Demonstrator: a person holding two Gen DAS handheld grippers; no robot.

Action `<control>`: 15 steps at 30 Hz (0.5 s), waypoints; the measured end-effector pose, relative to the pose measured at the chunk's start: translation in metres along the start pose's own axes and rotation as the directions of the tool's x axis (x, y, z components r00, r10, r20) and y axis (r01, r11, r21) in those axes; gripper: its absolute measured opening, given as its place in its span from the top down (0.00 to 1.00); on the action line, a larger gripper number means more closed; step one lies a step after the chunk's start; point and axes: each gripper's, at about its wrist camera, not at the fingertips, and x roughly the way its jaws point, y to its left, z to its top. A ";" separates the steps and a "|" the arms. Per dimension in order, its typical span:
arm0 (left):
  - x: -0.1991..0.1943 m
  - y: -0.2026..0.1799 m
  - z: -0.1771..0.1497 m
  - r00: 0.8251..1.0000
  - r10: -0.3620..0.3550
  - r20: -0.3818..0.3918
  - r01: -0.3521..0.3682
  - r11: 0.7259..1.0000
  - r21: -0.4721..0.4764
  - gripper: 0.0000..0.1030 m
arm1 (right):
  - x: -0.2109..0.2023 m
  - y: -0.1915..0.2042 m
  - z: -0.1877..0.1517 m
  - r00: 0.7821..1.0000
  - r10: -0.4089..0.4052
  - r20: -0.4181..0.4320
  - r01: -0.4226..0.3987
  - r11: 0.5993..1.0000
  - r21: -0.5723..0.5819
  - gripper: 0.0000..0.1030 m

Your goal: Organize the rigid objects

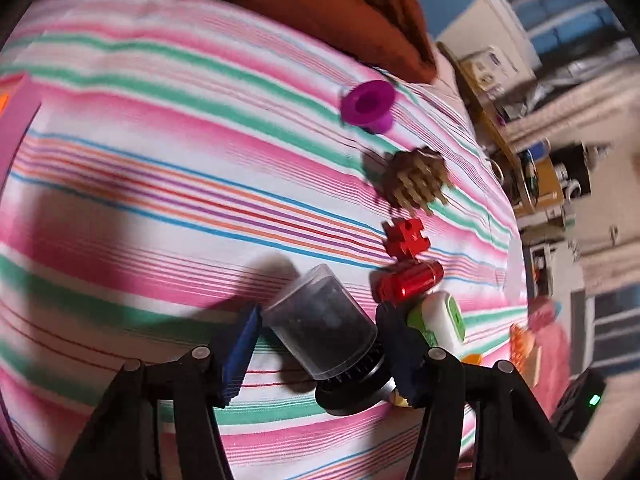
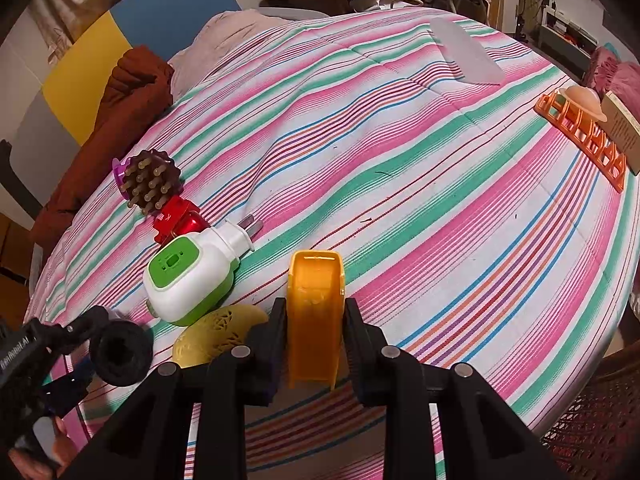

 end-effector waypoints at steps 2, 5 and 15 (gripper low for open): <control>0.000 -0.001 -0.003 1.000 -0.005 0.021 0.004 1.000 0.014 0.42 | 0.000 -0.001 0.001 1.000 0.006 0.000 -0.006 1.000 0.003 0.75; -0.009 0.002 -0.012 0.998 -0.035 0.053 0.034 0.999 0.024 0.42 | 0.000 -0.003 0.001 1.000 0.009 0.001 -0.009 1.000 0.008 0.75; -0.036 -0.041 -0.081 0.968 -0.012 0.252 -0.116 0.866 0.487 0.42 | -0.002 -0.002 0.001 1.000 0.018 0.005 -0.018 1.000 0.001 0.75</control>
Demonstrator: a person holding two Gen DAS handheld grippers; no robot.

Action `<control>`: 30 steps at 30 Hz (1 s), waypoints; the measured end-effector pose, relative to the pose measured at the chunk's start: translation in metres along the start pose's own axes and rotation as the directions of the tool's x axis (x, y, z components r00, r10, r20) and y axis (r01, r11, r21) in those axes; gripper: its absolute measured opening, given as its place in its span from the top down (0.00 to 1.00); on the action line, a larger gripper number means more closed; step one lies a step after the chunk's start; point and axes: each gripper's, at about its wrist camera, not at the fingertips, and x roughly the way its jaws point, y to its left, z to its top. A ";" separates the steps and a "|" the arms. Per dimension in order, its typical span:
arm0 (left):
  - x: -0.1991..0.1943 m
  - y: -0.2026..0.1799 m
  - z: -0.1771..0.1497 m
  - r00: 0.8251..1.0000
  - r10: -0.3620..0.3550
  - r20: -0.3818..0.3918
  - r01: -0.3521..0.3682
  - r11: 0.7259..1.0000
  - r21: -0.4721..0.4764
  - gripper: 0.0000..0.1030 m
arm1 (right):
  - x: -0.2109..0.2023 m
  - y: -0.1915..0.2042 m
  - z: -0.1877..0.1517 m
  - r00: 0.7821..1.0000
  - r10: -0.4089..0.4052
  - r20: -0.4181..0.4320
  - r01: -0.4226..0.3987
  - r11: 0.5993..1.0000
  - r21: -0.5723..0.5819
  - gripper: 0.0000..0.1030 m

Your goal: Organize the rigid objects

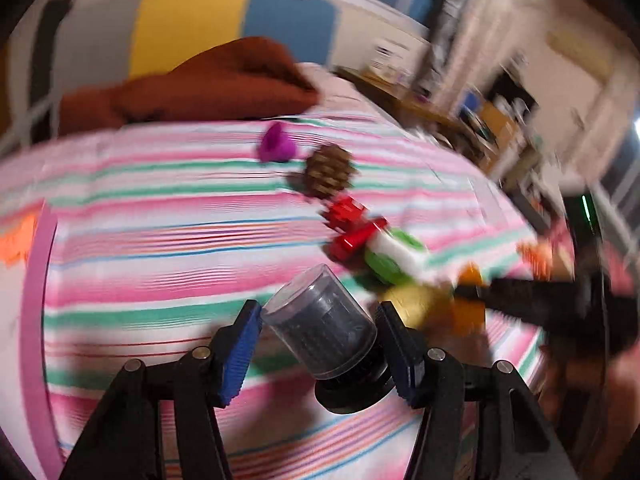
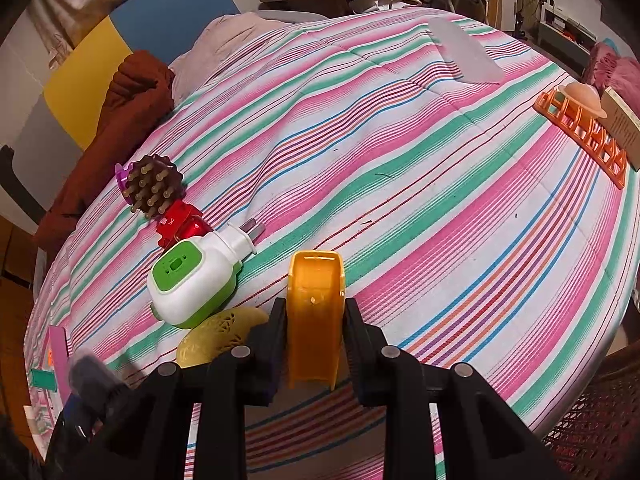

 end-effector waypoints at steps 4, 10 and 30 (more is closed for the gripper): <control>-0.002 -0.023 -0.011 0.999 0.010 0.033 -0.015 0.989 0.150 0.42 | 0.000 0.001 0.001 1.000 -0.004 0.002 0.004 1.000 -0.001 0.75; -0.004 -0.047 -0.027 0.997 0.029 0.074 -0.049 0.954 0.297 0.42 | 0.001 0.000 0.002 1.000 -0.002 -0.001 0.002 1.000 -0.008 0.75; -0.012 -0.055 -0.062 0.997 -0.080 0.024 0.066 0.933 0.354 0.57 | 0.000 -0.006 0.004 1.000 0.008 -0.005 -0.009 1.000 -0.012 0.75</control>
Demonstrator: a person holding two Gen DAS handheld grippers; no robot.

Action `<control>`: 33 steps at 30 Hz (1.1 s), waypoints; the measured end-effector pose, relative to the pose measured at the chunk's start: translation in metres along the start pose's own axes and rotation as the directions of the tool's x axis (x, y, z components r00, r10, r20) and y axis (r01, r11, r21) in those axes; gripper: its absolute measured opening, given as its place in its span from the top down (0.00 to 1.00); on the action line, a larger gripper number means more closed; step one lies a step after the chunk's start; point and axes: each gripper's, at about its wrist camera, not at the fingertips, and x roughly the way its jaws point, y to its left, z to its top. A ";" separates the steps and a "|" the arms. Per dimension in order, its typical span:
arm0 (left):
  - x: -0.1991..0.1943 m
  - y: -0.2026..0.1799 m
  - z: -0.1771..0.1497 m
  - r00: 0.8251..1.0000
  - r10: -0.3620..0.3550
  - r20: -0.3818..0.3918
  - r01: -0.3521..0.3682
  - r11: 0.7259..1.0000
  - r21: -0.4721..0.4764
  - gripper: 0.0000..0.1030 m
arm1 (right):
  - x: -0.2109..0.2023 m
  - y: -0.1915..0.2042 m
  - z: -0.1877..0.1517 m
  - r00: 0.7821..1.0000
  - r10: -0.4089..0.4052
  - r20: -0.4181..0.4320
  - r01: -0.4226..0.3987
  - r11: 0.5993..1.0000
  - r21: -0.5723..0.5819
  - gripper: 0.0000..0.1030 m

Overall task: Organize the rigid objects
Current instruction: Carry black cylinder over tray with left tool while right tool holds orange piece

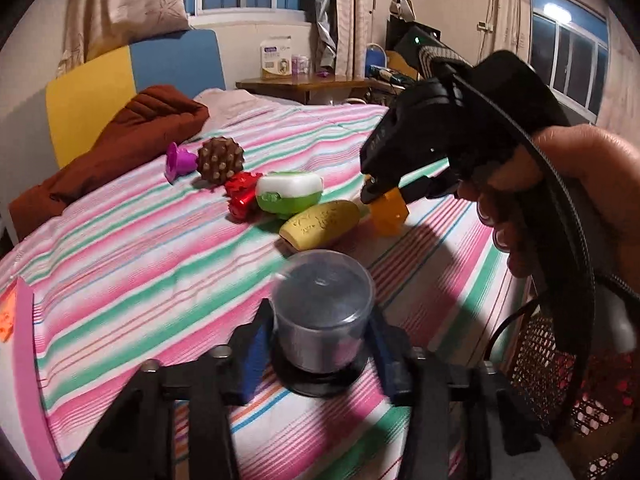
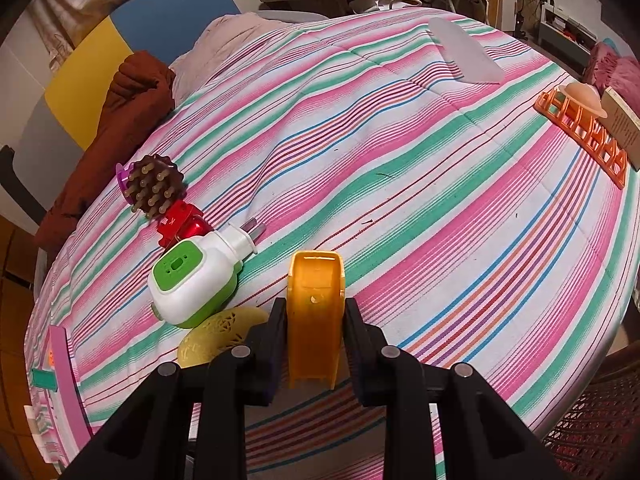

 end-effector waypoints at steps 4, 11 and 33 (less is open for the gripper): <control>-0.005 0.005 0.000 1.000 0.027 -0.008 -0.027 0.999 -0.030 0.58 | -0.002 -0.002 0.001 1.000 0.005 0.010 -0.005 1.000 -0.008 0.75; -0.032 0.032 0.003 0.989 0.145 -0.004 -0.144 0.982 -0.124 0.58 | -0.012 0.002 -0.004 0.999 0.022 0.045 -0.020 0.999 -0.032 0.75; -0.106 0.127 -0.031 0.914 0.403 -0.048 -0.395 0.856 -0.334 0.58 | -0.024 0.009 -0.007 0.992 -0.034 0.122 0.044 0.996 -0.077 0.75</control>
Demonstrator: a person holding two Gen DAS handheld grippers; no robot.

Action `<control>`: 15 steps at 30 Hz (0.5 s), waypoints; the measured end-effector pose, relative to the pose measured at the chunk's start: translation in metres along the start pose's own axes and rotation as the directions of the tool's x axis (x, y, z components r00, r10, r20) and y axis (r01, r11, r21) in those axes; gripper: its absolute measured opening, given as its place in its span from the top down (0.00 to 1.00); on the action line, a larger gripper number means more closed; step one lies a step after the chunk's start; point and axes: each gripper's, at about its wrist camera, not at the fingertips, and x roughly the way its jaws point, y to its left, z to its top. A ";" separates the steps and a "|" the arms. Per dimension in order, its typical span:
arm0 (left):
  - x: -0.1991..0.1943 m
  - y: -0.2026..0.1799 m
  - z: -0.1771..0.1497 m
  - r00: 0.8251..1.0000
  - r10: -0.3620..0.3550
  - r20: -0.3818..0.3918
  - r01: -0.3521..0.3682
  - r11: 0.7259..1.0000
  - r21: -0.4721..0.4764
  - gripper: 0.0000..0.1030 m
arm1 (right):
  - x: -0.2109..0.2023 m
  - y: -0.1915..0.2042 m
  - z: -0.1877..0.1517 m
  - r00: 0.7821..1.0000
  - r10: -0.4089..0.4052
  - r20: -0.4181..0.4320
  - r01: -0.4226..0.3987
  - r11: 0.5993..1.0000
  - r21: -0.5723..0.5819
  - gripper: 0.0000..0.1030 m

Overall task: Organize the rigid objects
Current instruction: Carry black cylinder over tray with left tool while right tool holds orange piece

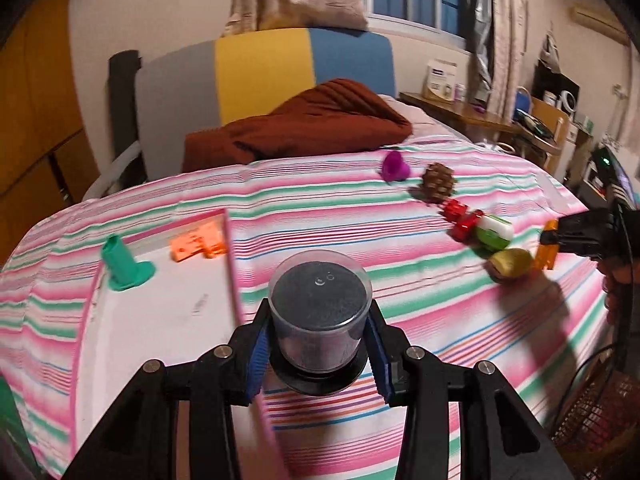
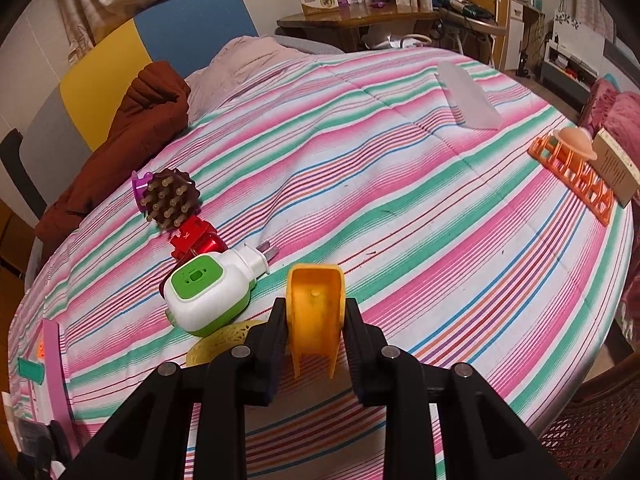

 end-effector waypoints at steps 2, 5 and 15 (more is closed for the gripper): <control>-0.001 0.009 -0.001 1.000 0.009 -0.001 -0.009 1.000 -0.021 0.58 | -0.002 0.001 0.000 1.000 -0.001 0.014 0.001 1.000 -0.002 0.75; -0.002 0.026 -0.003 1.000 0.027 -0.006 -0.027 0.998 -0.053 0.58 | -0.007 0.001 0.001 0.999 0.004 0.036 -0.004 1.000 -0.005 0.75; 0.003 0.077 -0.010 0.997 0.074 -0.025 -0.077 0.986 -0.148 0.58 | -0.021 0.012 0.001 0.993 0.037 0.112 -0.031 0.998 -0.056 0.75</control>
